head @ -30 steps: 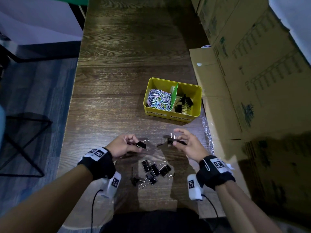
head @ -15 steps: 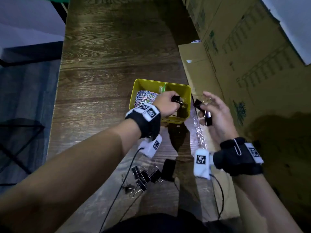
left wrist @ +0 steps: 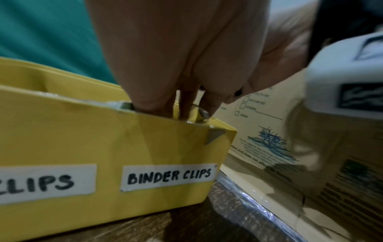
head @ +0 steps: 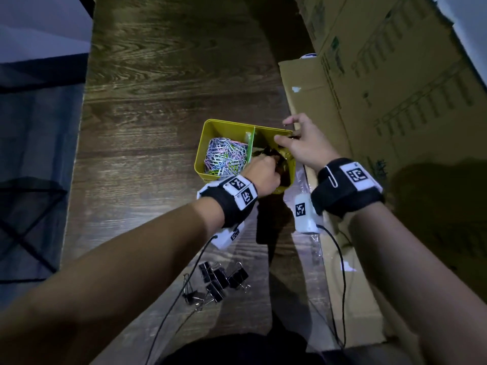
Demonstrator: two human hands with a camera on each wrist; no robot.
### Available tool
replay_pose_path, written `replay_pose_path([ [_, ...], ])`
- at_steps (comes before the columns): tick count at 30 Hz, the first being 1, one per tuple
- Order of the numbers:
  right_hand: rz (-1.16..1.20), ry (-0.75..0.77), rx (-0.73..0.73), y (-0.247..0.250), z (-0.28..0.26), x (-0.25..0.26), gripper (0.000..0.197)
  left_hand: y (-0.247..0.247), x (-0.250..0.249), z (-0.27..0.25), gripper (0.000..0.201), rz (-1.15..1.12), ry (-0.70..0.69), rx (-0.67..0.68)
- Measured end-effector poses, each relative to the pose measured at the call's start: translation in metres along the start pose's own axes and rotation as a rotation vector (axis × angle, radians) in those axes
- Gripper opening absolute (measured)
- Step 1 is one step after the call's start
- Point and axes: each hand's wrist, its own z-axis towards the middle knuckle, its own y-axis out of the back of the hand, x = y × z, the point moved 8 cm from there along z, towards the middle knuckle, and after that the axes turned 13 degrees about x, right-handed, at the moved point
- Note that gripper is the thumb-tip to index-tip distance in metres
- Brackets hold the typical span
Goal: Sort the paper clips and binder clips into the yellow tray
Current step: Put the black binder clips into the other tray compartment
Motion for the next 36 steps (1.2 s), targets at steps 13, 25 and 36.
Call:
replay_pose_path([
  [13,-0.648,-0.089,0.349,-0.08,-0.002,-0.004,0.031,-0.021,0.069,-0.107,0.018,-0.049,-0.312,-0.109],
  [25,-0.69,0.098,0.786,-0.21,-0.122,-0.049,0.079,-0.121,0.155,-0.185,0.105,0.368,-0.05,0.551],
  [36,-0.696,0.032,0.463,-0.243,-0.138,-0.097,0.073,-0.119,0.137,-0.165,0.051,0.084,-0.094,0.164],
])
